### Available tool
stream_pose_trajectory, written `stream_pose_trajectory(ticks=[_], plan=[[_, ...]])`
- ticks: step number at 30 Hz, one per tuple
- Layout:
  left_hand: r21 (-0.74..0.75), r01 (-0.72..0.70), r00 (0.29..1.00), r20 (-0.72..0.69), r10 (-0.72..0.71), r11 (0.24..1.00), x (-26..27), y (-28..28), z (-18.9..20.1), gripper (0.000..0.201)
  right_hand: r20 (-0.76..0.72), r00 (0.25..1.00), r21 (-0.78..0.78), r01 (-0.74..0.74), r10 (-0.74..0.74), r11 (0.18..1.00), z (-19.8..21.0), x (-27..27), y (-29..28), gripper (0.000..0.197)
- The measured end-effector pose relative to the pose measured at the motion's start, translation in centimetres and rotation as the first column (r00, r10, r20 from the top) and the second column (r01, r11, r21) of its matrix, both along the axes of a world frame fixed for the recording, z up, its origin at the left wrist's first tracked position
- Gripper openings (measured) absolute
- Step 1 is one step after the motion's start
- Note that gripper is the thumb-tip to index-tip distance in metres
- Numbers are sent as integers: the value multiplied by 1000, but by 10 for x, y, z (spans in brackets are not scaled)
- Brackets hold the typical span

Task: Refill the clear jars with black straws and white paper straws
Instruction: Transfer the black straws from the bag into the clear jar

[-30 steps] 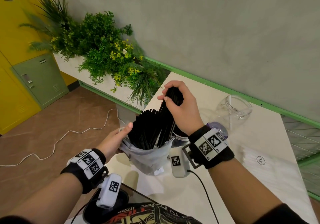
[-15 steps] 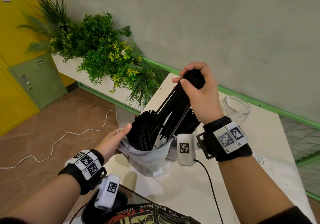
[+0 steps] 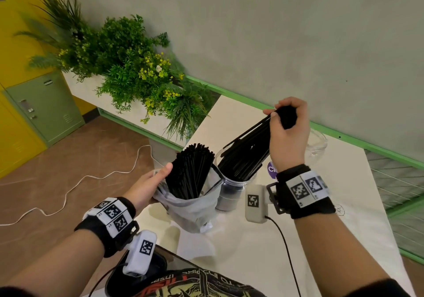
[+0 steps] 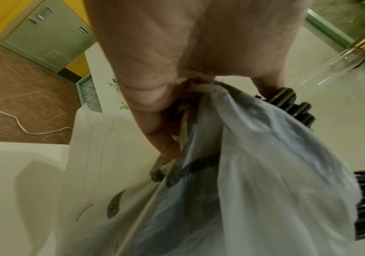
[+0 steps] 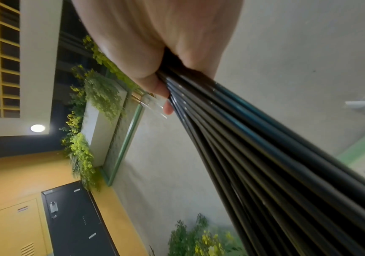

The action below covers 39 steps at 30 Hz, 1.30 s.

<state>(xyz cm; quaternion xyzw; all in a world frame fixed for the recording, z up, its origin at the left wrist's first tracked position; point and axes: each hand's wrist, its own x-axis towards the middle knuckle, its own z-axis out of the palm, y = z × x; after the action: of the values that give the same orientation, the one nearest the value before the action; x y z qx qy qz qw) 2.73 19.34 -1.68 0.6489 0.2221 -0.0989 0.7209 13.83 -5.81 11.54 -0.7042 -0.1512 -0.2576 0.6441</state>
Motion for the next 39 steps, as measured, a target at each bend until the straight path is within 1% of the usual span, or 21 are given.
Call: stream_pose_trajectory(ticks=[2, 5, 8, 11, 14, 17, 21, 24, 27, 30, 32, 34, 36, 38, 39], plan=[[1, 3, 1000, -1, -3, 1000, 0, 0, -1, 107, -23, 999, 6, 26, -26, 1000, -11, -2, 3, 38], [9, 0, 1000, -6, 0, 1000, -1, 2, -1, 106, -14, 998, -5, 59, -59, 998, -20, -7, 8, 38], [11, -18, 1000, -12, 18, 1000, -2, 3, 0, 105, 32, 995, 56, 94, -96, 994, -15, -11, 6, 37], [33, -25, 999, -25, 26, 999, -4, 1, 3, 105, 87, 991, 95, 92, -101, 991, -6, -12, 1, 36], [44, -18, 999, -26, 19, 999, -3, 1, 3, 114, 91, 992, 55, 78, -83, 995, -11, -9, 3, 38], [39, -9, 1000, -24, 9, 999, -1, 3, 1, 108, 72, 993, 4, 94, -94, 996, -29, -5, 11, 41], [48, -7, 1000, -24, 9, 999, 0, 3, -2, 104, 156, 978, -179, 164, -137, 970, -55, -4, 23, 34], [36, -9, 1000, -22, 10, 999, -1, 3, -3, 97, 111, 991, -251, 102, -76, 962, -73, -5, 30, 23], [25, -19, 1000, -19, 19, 1000, -1, 3, -3, 92, 38, 999, -339, 0, 14, 941, -89, -4, 33, 17], [31, -21, 1000, -22, 22, 999, -1, 2, -2, 97, -44, 990, -436, -140, 135, 889, -101, -2, 33, 17], [26, -23, 999, -27, 24, 999, -1, 3, -3, 98, -144, 972, -462, -231, 184, 856, -108, -1, 30, 17], [24, -29, 999, -24, 30, 999, -2, 3, -5, 96, -263, 943, -470, -308, 202, 827, -110, 1, 25, 18], [38, -38, 999, -19, 39, 999, -1, 4, -5, 94, -339, 918, -488, -357, 203, 797, -109, 4, 19, 21], [49, -40, 999, -17, 40, 998, -1, 4, -5, 97, -349, 916, -496, -360, 198, 790, -106, 6, 15, 25], [49, -40, 999, -17, 41, 998, -1, 4, -4, 100, -329, 925, -492, -339, 189, 802, -105, 7, 13, 26]])
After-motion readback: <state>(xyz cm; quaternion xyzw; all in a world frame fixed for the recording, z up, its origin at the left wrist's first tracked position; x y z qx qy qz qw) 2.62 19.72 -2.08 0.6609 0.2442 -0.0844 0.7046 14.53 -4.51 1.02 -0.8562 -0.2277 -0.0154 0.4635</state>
